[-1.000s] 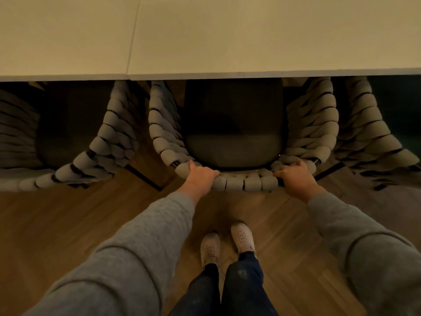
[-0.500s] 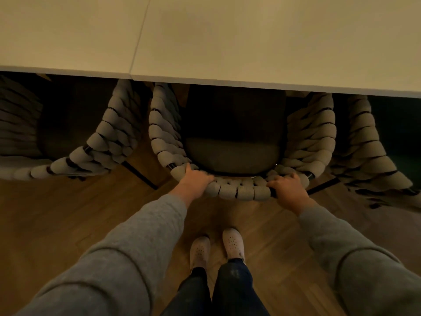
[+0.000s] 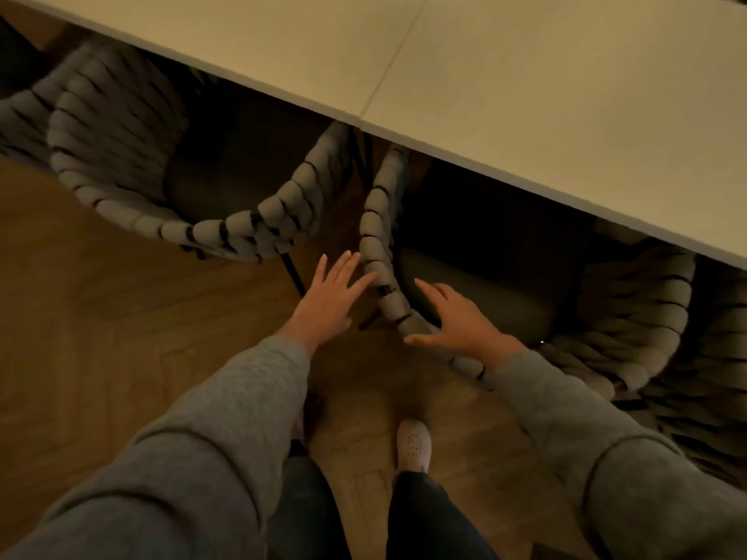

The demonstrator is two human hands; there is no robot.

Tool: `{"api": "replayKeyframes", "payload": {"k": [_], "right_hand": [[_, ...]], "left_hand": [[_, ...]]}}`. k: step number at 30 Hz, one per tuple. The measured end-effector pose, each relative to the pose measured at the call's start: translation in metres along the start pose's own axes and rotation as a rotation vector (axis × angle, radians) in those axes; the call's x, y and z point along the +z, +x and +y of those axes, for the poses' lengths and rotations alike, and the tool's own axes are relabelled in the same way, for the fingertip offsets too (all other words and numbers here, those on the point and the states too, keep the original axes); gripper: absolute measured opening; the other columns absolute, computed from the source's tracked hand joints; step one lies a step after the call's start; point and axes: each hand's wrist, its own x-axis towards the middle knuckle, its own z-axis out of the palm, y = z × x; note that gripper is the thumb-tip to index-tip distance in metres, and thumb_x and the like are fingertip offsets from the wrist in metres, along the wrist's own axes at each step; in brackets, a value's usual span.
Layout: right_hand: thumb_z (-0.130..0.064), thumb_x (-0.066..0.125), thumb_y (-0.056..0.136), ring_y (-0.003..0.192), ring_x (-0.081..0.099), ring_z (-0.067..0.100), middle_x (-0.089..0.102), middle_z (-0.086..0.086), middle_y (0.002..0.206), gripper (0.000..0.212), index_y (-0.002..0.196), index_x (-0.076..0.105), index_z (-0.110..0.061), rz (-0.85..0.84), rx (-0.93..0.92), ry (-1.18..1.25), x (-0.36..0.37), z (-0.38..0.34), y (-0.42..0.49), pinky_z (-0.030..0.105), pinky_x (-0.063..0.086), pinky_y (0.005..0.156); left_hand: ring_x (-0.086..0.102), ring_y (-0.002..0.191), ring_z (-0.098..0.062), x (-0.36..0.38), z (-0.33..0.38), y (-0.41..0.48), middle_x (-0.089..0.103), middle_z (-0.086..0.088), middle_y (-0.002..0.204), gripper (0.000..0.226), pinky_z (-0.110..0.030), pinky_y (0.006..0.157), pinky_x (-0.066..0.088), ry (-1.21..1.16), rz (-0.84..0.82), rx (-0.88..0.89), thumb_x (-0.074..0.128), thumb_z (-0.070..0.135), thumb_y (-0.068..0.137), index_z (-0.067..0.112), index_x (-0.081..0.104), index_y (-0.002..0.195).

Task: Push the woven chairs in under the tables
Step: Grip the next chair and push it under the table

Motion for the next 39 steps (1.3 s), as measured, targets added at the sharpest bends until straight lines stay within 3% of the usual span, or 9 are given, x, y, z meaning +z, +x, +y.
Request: {"api": "replayKeyframes", "payload": {"k": [4, 9, 14, 22, 39], "right_hand": [[-0.061, 0.066, 0.081, 0.144, 0.020, 0.028, 0.017, 0.005, 0.159, 0.098, 0.154, 0.007, -0.032, 0.063, -0.097, -0.091, 0.012, -0.069, 0.053, 0.047, 0.019, 0.119], [-0.057, 0.059, 0.087, 0.149, 0.005, 0.024, 0.011, 0.006, 0.161, 0.088, 0.154, 0.010, -0.029, 0.188, -0.198, -0.276, 0.030, -0.182, 0.122, 0.045, 0.002, 0.122], [-0.055, 0.060, 0.087, 0.149, 0.010, 0.027, 0.016, 0.008, 0.160, 0.085, 0.153, 0.014, -0.029, 0.241, -0.174, -0.280, 0.051, -0.302, 0.195, 0.046, 0.005, 0.120], [-0.056, 0.059, 0.088, 0.149, 0.005, 0.026, 0.010, 0.008, 0.162, 0.087, 0.154, 0.011, -0.028, 0.153, -0.224, -0.313, 0.051, -0.422, 0.284, 0.047, 0.004, 0.121], [-0.054, 0.064, 0.085, 0.149, 0.003, 0.026, 0.008, 0.008, 0.162, 0.092, 0.154, 0.011, -0.024, 0.110, -0.402, -0.365, -0.005, -0.628, 0.523, 0.048, 0.005, 0.121]], "left_hand": [[-0.012, 0.148, -0.030, 0.010, -0.074, -0.033, -0.008, -0.014, 0.161, 0.091, -0.055, 0.117, -0.004, -0.026, -0.012, -0.146, 0.063, 0.035, 0.088, 0.027, 0.000, 0.154], [-0.010, 0.148, -0.031, 0.025, -0.192, -0.077, -0.006, -0.016, 0.161, 0.091, -0.057, 0.118, -0.002, -0.024, -0.014, -0.206, 0.064, 0.034, 0.087, 0.025, 0.004, 0.155], [-0.009, 0.148, -0.031, 0.036, -0.320, -0.124, -0.004, -0.017, 0.161, 0.092, -0.056, 0.117, -0.001, -0.009, -0.049, -0.260, 0.065, 0.039, 0.086, 0.023, 0.006, 0.155], [-0.010, 0.148, -0.031, 0.046, -0.472, -0.152, -0.006, -0.016, 0.161, 0.091, -0.055, 0.117, -0.001, -0.023, -0.073, -0.334, 0.064, 0.038, 0.088, 0.025, 0.005, 0.154], [-0.008, 0.149, -0.031, 0.029, -0.746, -0.117, -0.002, -0.015, 0.161, 0.096, -0.055, 0.118, 0.001, -0.077, -0.084, -0.580, 0.068, 0.034, 0.085, 0.025, 0.003, 0.154]]}}
